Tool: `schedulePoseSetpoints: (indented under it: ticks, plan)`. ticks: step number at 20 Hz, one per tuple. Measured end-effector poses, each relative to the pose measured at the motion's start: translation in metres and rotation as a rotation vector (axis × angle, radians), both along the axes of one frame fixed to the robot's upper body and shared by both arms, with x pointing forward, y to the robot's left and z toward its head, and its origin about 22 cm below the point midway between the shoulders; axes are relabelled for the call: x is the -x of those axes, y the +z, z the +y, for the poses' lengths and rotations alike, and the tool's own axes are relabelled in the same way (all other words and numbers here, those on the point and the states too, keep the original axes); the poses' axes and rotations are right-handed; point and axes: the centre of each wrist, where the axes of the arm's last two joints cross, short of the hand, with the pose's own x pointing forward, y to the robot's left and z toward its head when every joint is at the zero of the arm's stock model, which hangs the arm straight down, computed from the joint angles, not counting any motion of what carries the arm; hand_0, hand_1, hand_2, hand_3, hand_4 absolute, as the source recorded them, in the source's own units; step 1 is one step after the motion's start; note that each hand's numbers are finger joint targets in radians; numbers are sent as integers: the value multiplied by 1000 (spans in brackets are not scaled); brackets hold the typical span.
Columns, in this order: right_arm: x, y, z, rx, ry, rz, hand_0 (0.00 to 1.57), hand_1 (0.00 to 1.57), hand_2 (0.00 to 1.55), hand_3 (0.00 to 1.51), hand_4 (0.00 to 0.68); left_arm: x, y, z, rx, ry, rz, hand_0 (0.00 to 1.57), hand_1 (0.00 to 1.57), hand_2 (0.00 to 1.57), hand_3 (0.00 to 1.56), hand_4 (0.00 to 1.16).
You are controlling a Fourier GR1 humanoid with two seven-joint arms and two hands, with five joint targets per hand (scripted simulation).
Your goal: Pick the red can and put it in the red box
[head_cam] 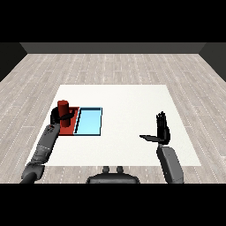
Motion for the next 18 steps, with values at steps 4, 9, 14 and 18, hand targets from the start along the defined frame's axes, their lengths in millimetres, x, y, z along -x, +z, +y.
schedulePoseSetpoints:
  ticks: [4, 9, 14, 18]
  plan:
    - [0, 6, 4, 15, 2, -28, 0, 0, 0, 0, 0, 4, -26, 20, -33, 81, 100, 1408, 1408, 1412, 1383, 1003]
    - [1, 5, 5, 38, -1, -69, 0, 0, 0, 0, 0, 12, -48, 32, -78, 172, 253, 635, 635, 668, 139, 684]
    - [3, 9, 6, 50, 0, -100, 0, 0, 0, 0, 0, 16, -58, 35, -40, 232, 330, 1246, 1246, 1169, 0, 455]
    - [1, 11, 8, 37, 10, -111, 0, 0, 0, 0, 0, 16, -59, 36, -59, 180, 399, 0, 0, 0, 0, 644]
